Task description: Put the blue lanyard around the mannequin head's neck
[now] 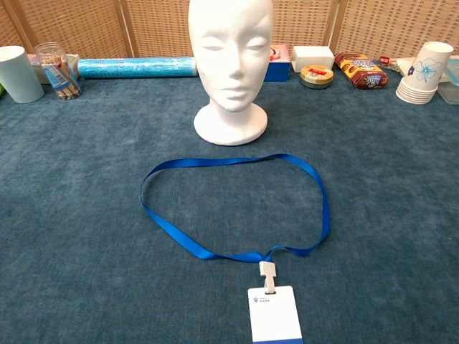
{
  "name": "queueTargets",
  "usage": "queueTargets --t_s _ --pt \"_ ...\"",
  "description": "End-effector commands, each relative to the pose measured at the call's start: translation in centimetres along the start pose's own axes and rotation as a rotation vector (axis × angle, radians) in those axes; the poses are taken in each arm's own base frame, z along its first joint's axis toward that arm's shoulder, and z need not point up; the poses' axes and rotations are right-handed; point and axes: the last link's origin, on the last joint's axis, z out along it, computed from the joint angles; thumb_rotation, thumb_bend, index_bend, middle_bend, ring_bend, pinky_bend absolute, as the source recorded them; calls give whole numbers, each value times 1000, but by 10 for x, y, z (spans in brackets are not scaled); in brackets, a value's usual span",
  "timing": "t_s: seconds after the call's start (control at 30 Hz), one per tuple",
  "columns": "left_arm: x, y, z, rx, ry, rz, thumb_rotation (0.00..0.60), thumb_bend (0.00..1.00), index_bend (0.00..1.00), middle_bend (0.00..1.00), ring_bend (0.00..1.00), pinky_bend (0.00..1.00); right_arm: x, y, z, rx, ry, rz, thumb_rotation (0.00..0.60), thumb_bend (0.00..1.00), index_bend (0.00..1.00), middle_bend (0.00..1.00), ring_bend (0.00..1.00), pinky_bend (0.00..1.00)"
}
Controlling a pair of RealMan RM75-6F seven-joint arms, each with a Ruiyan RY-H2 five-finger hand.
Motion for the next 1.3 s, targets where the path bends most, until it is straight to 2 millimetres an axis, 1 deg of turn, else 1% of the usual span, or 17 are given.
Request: queueTargets --t_s 0.03,0.23,0.57,0.77,0.83,0.97,1.03,1.13,1.23,1.3 --pt "-2 2 2 -4 -5 0 406 173 421 341 291 188 0 0 0 -3 -1 -2 543 254 382 364 381 377" --pt "-5 5 4 -11 -18 5 406 173 421 341 293 188 -3 0 2 -4 -13 -1 544 254 381 364 381 383" --pt "-3 6 8 -10 -16 3 408 174 421 341 293 188 -2 -3 5 2 -11 7 547 254 382 365 381 383" --pt "-4 9 13 -19 -25 7 405 173 421 341 293 188 -4 -9 9 11 -18 20 544 255 382 365 383 383" --pt "-6 11 15 -26 -34 10 406 173 421 341 293 188 -6 -14 13 23 -21 35 543 254 382 367 386 385" --pt "-8 14 19 -33 -40 8 406 173 421 341 293 188 -11 -31 23 76 -42 52 547 254 381 377 390 420" --pt "-8 15 23 -36 -40 10 405 173 421 341 293 188 -15 -41 30 103 -61 68 545 255 381 382 396 446" --pt "-10 19 27 -47 -50 18 407 173 421 341 293 188 -21 -56 44 126 -81 98 547 255 381 396 427 511" --pt "-12 22 31 -52 -56 22 409 174 421 341 293 188 -27 -73 55 156 -94 110 545 255 381 423 494 585" --pt "-13 23 34 -53 -58 20 408 174 421 341 293 188 -31 -84 61 173 -107 111 544 255 381 472 604 688"
